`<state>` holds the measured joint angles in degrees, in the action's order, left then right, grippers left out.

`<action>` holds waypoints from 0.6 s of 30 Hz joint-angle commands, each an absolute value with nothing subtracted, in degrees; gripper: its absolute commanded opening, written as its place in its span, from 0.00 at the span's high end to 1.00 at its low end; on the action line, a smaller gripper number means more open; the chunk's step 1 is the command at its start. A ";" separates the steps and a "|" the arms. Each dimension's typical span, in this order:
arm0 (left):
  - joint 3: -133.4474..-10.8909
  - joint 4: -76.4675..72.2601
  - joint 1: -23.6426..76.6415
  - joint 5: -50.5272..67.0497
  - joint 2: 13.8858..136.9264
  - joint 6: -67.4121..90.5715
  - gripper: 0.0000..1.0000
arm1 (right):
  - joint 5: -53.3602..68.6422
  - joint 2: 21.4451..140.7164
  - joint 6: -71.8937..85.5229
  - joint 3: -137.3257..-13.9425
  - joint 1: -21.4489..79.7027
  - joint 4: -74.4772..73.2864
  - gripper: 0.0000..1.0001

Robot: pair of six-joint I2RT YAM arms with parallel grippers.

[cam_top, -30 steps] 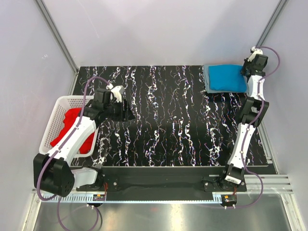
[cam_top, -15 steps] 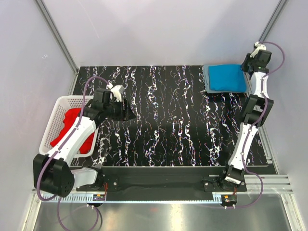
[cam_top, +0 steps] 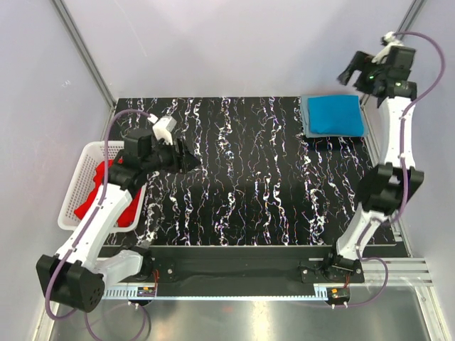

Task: Fold and stack the t-shirts
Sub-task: Reset both grippers

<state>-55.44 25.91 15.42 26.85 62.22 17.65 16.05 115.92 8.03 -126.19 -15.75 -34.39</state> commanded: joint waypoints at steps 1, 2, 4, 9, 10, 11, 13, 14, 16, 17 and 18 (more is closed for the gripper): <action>-59.59 18.29 14.94 28.66 58.54 19.07 0.35 | 17.66 101.72 12.21 -114.99 -8.62 -44.38 0.00; -59.76 16.19 14.77 28.74 57.40 19.33 0.34 | 22.63 95.69 13.87 -111.57 -6.96 -44.38 0.00; -59.85 14.16 14.68 28.57 55.99 20.56 0.30 | 26.18 89.85 20.87 -101.37 -5.81 -42.81 0.00; -58.19 9.05 14.59 26.55 51.60 26.26 0.01 | 31.82 72.88 27.16 -86.41 -1.42 -40.60 0.00; -57.92 8.88 14.59 25.24 50.90 27.06 0.01 | 31.64 70.60 26.38 -85.27 -1.32 -42.35 0.00; -57.05 8.35 14.59 24.79 49.58 27.68 0.01 | 30.51 65.96 26.45 -82.38 -1.32 -42.71 0.00; -56.17 7.91 14.50 25.74 47.47 28.21 0.01 | 27.79 61.28 25.76 -79.64 -1.32 -44.11 0.00; -55.90 8.78 14.41 26.62 47.03 27.86 0.01 | 24.29 57.43 25.66 -78.67 -1.32 -44.99 0.00; -55.90 10.36 14.41 30.03 45.54 27.51 0.01 | 22.33 53.98 25.66 -75.07 -1.32 -45.53 0.00; -55.64 11.59 14.41 31.45 45.09 27.16 0.01 | 21.63 50.92 26.10 -72.71 -1.32 -45.61 0.00; -55.37 12.21 14.41 32.42 44.57 27.42 0.01 | 20.84 49.76 26.71 -71.73 -1.32 -45.62 0.00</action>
<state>-56.07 12.45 14.61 27.88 46.15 26.68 24.91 53.69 24.93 -75.07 -1.58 -44.53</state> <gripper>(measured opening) 0.985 0.994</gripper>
